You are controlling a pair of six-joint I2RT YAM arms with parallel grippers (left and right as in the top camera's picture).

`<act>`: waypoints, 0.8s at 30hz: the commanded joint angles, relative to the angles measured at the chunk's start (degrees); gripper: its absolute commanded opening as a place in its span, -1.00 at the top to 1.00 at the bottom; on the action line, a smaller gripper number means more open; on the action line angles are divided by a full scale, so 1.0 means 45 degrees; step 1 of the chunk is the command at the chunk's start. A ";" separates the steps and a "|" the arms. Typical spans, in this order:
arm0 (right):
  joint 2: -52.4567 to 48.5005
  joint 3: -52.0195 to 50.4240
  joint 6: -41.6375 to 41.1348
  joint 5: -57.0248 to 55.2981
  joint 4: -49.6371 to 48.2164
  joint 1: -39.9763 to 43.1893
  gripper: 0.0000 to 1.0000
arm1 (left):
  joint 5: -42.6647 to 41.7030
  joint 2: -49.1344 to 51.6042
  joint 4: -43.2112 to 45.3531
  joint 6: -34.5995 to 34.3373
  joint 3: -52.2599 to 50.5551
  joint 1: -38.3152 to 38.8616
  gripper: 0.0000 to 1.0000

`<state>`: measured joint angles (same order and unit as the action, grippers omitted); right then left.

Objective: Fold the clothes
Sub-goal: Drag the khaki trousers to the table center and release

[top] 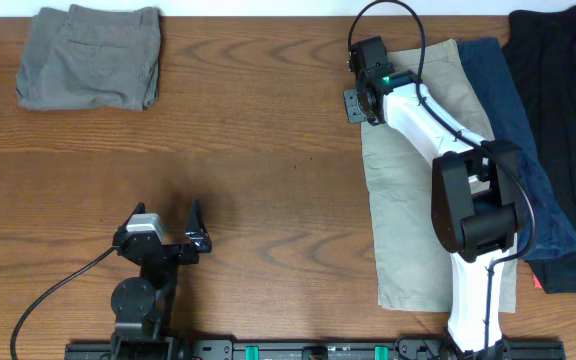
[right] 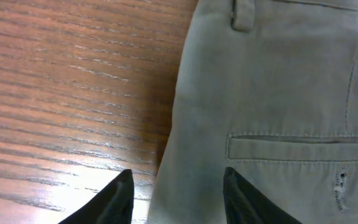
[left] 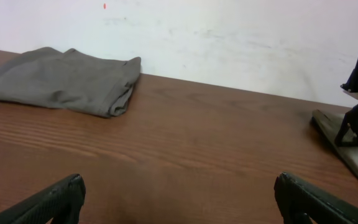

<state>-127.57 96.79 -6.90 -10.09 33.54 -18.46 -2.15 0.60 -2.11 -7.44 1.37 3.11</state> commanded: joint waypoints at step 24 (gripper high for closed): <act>-0.0155 0.0170 -0.0952 -0.0568 -0.0083 -0.0029 0.98 | 0.0345 -0.0083 -0.0423 0.0126 -0.0253 0.0044 -0.96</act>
<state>-130.41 96.79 -8.64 -12.05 33.21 -18.46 -2.13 0.60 -2.11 -7.44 1.37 3.11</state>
